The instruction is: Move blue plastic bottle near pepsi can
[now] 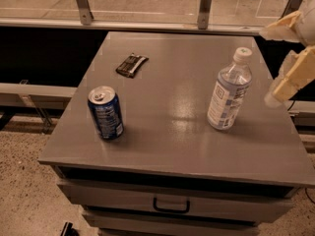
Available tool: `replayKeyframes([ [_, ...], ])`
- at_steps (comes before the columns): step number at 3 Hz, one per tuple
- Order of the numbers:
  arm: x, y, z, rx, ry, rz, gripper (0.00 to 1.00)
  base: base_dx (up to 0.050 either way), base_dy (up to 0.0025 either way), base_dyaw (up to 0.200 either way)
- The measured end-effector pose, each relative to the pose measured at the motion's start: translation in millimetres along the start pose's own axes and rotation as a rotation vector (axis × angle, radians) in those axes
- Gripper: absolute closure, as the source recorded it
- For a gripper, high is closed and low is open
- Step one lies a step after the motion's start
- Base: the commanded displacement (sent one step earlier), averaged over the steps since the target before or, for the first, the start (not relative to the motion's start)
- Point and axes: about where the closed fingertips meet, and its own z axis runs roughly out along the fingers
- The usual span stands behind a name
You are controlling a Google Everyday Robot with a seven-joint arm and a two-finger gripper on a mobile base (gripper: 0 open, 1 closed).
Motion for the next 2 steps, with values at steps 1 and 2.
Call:
replayKeyframes([
  [1,-4,-2,15,-0.026,-0.086,0.0,0.0,0.0,0.0,0.0],
  [2,-6,2,32,-0.054,-0.138,-0.012,0.0,0.0,0.0,0.0],
])
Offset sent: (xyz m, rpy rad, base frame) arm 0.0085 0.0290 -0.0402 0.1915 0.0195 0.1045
